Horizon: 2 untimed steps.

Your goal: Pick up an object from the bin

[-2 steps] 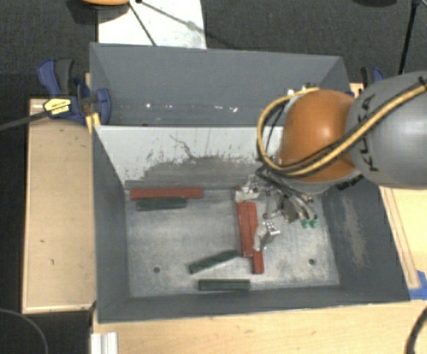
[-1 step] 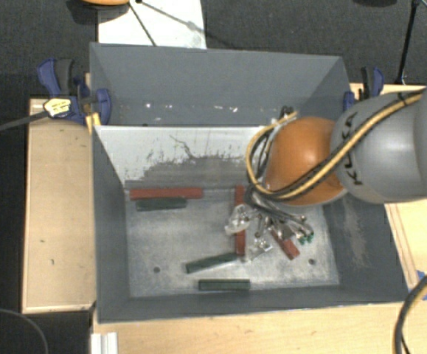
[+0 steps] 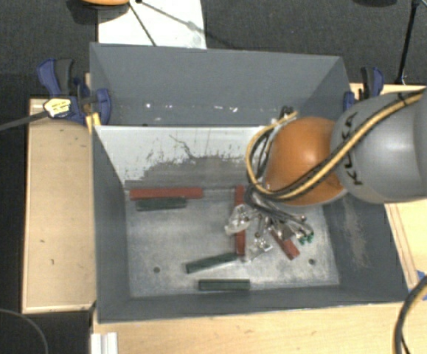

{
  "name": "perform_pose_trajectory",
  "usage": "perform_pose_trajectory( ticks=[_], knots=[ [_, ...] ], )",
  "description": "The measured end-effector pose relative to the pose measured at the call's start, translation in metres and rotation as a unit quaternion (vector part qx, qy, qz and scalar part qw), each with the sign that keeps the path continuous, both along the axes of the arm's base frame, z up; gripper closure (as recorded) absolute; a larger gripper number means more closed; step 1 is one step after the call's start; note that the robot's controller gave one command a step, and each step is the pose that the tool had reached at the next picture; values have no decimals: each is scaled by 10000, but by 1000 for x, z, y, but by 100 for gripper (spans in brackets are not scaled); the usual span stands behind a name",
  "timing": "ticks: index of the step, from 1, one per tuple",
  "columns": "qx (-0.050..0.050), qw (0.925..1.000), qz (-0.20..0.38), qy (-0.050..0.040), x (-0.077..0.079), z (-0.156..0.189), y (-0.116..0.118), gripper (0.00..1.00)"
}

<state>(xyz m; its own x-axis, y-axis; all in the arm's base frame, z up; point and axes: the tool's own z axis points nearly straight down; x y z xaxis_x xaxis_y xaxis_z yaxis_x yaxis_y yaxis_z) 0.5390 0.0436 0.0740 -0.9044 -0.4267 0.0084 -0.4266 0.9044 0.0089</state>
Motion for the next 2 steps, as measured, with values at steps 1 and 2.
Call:
perform_pose_trajectory(
  ticks=[1,2],
  knots=[
    [-13,10000,-64,-14,-14,35,-4,100],
    [-19,9986,-517,-61,-15,87,4,100]
  ],
)
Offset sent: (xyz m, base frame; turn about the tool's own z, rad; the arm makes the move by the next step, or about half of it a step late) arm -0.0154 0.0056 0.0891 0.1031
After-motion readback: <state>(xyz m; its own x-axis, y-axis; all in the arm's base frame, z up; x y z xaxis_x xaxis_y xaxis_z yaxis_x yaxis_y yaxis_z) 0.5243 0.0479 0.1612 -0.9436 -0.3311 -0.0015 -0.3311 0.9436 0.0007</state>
